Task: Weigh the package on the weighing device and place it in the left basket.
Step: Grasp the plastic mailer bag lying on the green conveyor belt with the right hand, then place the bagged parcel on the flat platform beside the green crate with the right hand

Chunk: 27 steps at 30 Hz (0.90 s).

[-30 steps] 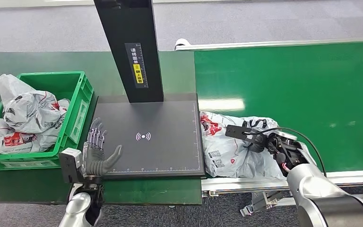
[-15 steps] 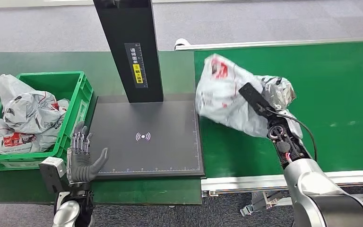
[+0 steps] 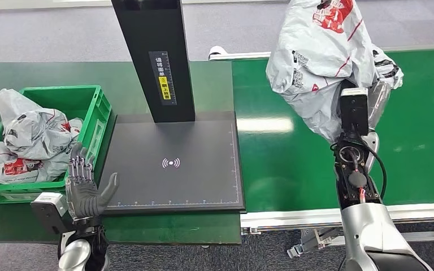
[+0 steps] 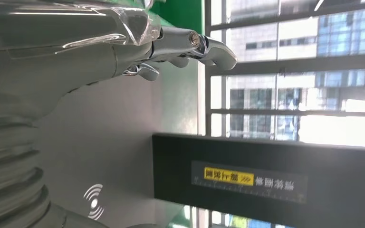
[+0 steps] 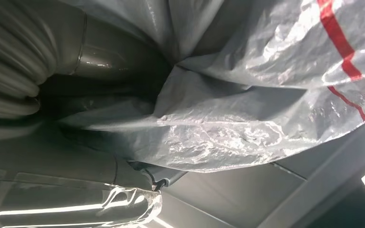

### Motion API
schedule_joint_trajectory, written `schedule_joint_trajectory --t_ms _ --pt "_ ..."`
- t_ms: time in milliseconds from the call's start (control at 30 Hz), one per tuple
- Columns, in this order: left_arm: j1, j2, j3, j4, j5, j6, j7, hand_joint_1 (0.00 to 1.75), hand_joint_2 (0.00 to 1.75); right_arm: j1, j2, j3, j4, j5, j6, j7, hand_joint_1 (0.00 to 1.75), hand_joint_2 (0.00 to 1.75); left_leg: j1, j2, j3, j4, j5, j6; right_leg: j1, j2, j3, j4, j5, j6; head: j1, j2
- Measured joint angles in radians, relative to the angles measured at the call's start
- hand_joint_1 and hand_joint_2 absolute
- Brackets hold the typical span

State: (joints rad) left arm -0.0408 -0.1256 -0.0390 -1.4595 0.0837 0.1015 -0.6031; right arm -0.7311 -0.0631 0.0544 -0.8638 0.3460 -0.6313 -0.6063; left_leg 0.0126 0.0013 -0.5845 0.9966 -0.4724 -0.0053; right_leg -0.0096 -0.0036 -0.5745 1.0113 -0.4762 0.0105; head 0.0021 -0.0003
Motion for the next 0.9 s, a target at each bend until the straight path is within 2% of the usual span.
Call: schedule_joint_trajectory --t_ms 100,167,300,467,600,767,900 --pt "-0.007 0.002 0.000 0.001 0.006 0.018 -0.023 0.00 1.75 0.015 0.003 0.023 -0.042 0.033 0.000 -0.020 1.75 1.75 0.000 0.000 0.000 0.000 0.000 0.000 0.000 0.000 0.000 0.000 0.000 0.000 0.000 0.000" --pt "-0.019 0.003 0.000 0.005 0.009 0.020 -0.033 0.00 1.75 0.014 0.004 0.069 -0.054 0.117 0.044 0.008 1.75 1.75 0.000 0.002 0.000 0.000 0.000 0.000 0.000 0.001 0.000 0.000 0.000 0.000 0.000 0.000" --pt "-0.047 0.004 -0.005 0.010 0.001 0.014 -0.039 0.00 1.75 -0.016 0.018 0.203 -0.031 0.327 0.153 0.070 1.75 1.75 0.000 0.003 0.000 0.000 0.000 0.000 0.000 0.002 0.000 0.000 0.000 0.000 0.000 0.000" --pt "-0.068 0.005 -0.007 0.010 -0.009 -0.005 -0.023 0.00 1.75 -0.093 0.073 0.412 0.074 0.531 0.328 0.128 1.75 1.75 0.001 0.003 0.001 0.000 0.000 0.000 0.001 0.003 0.000 0.001 0.000 -0.001 0.000 0.000" --pt "-0.070 0.007 -0.005 0.009 -0.016 -0.011 -0.015 0.00 1.75 -0.106 0.117 0.534 0.131 0.566 0.367 0.154 1.75 1.75 0.001 0.003 0.000 0.000 0.000 0.000 0.001 0.003 -0.001 0.001 0.000 0.000 0.000 0.000" --pt "-0.070 0.010 -0.004 0.007 -0.021 -0.015 -0.010 0.00 1.75 -0.123 0.129 0.593 0.163 0.564 0.384 0.157 1.75 1.75 0.000 0.003 0.000 0.000 0.000 0.000 0.000 0.003 -0.001 0.001 0.000 0.000 0.000 0.000" --pt "-0.069 0.011 -0.004 -0.008 -0.037 -0.013 -0.001 0.00 1.75 -0.150 0.153 0.642 0.205 0.577 0.488 0.165 1.75 1.75 0.000 0.003 0.000 0.000 0.000 0.000 0.001 0.003 -0.001 0.001 0.000 -0.001 0.000 0.000"
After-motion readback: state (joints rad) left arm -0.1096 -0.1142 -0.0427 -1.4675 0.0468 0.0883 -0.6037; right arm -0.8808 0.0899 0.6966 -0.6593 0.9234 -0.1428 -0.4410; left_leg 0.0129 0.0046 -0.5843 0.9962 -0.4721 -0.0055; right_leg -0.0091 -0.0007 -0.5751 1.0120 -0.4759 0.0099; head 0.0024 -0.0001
